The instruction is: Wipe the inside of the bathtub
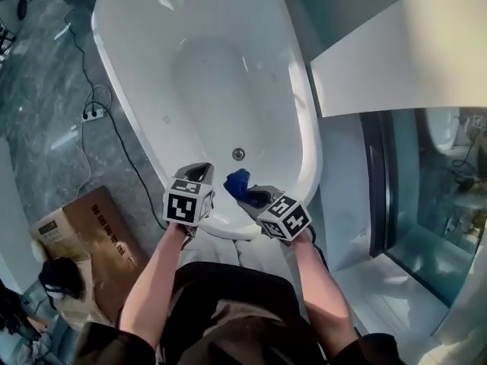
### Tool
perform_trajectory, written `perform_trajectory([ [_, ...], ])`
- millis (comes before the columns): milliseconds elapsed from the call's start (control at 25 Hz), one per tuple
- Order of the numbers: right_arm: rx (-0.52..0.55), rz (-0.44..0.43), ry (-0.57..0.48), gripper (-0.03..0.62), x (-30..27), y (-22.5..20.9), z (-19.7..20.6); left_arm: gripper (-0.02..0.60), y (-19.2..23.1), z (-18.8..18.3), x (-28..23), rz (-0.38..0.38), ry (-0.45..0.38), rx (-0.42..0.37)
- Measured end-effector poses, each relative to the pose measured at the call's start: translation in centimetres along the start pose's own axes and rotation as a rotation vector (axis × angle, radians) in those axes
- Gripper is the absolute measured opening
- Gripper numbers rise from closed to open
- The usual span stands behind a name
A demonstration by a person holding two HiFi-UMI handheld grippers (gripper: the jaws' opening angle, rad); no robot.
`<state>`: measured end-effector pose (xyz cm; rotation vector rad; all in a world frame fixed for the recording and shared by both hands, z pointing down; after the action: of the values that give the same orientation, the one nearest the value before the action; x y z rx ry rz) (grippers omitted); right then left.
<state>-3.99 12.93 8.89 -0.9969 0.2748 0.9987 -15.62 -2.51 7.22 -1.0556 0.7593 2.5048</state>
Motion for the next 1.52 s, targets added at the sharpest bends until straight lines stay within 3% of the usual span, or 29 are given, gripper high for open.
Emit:
perform_trajectory([
  [520, 0.207, 0.175, -0.393, 0.094, 6.9, 2.4, -14.7, 0.005, -4.0, -11.4, 7.7, -0.050, -0.392, -0.114],
  [720, 0.291, 0.284, -0.567, 0.094, 10.7, 5.6, -19.7, 0.005, -5.8, -15.7, 12.4, -0.067, -0.545, -0.154],
  [960, 0.399, 0.344, -0.763, 0.094, 15.8, 9.3, -24.6, 0.005, -8.9, -21.3, 17.3, -0.056, -0.733, -0.237],
  [1240, 0.451, 0.419, -0.947, 0.094, 20.6, 12.1, -27.7, 0.005, -11.8, -24.6, 21.5, -0.103, -0.891, -0.301],
  [1520, 0.489, 0.454, -1.015, 0.094, 22.2, 13.7, -28.3, 0.005, -14.1, -23.0, 22.4, -0.166, -0.975, -0.281],
])
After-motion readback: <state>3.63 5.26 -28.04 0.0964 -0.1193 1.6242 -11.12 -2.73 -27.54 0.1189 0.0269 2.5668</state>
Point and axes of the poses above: the fingertips, and each gripper's own axes: x backward along the fingers, y to its left, z out of its underside, the point moved 10 cm from there along x, backward along the fingers, and after that the axes turned 11 degrees about -y, right-handed, at the moved point
